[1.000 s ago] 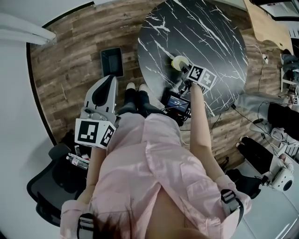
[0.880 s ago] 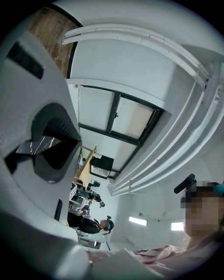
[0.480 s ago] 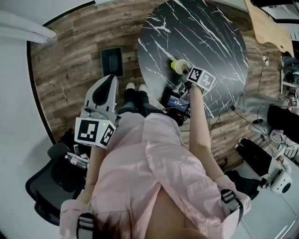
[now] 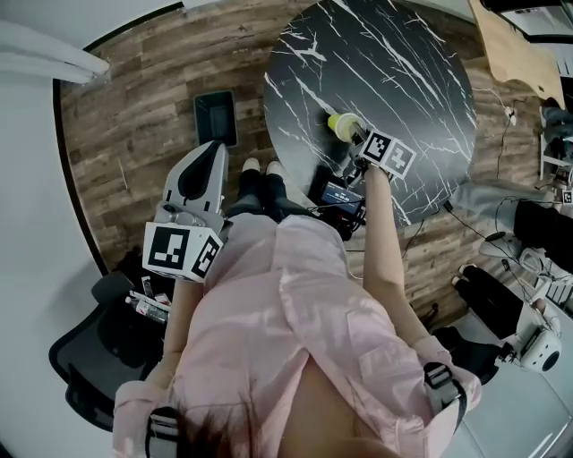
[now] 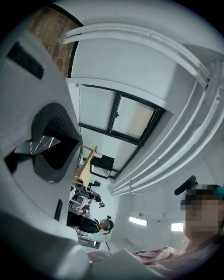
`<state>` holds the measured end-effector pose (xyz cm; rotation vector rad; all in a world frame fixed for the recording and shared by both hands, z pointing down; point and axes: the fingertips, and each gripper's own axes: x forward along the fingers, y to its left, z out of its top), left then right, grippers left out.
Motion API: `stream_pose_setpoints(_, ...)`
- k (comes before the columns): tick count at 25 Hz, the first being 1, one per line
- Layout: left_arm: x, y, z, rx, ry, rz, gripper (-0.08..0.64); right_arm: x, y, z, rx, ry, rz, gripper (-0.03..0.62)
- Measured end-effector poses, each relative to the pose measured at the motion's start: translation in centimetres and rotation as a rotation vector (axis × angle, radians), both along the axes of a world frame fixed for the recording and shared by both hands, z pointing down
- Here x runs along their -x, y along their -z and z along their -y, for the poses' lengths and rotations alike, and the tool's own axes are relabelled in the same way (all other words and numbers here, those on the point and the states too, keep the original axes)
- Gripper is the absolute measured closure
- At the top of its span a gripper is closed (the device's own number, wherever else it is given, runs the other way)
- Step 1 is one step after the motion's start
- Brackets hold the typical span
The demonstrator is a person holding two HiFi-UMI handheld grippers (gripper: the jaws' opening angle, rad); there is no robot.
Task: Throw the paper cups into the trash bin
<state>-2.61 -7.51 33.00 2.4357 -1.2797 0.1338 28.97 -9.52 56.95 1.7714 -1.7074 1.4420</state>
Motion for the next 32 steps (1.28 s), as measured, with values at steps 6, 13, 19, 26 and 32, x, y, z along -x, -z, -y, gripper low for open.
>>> stream_pose_setpoints(6, -0.1, 0.1, -0.2, -0.004, 0.0, -0.001, 0.545, 0.5, 2.0, 0.7, -0.12, -0.012, 0.074, 0.537)
stream_pose_setpoints(13, -0.1, 0.3, -0.4, -0.011, -0.001, -0.002, 0.545, 0.8, 3.8, 0.8, -0.193, -0.016, 0.066, 0.537)
stream_pose_setpoints(19, -0.1, 0.5, -0.4, -0.016, 0.003, 0.001, 0.545, 1.2, 6.0, 1.4, -0.275, -0.002, 0.042, 0.537)
stream_pose_setpoints(26, 0.1, 0.7, -0.4, -0.023, 0.009, 0.001, 0.545, 2.8, 11.1, 2.5, -0.451, 0.056, -0.002, 0.537)
stream_pose_setpoints(32, 0.1, 1.0, -0.2, -0.035, 0.009, 0.002, 0.545, 4.0, 15.4, 3.2, -0.592, 0.085, -0.037, 0.537)
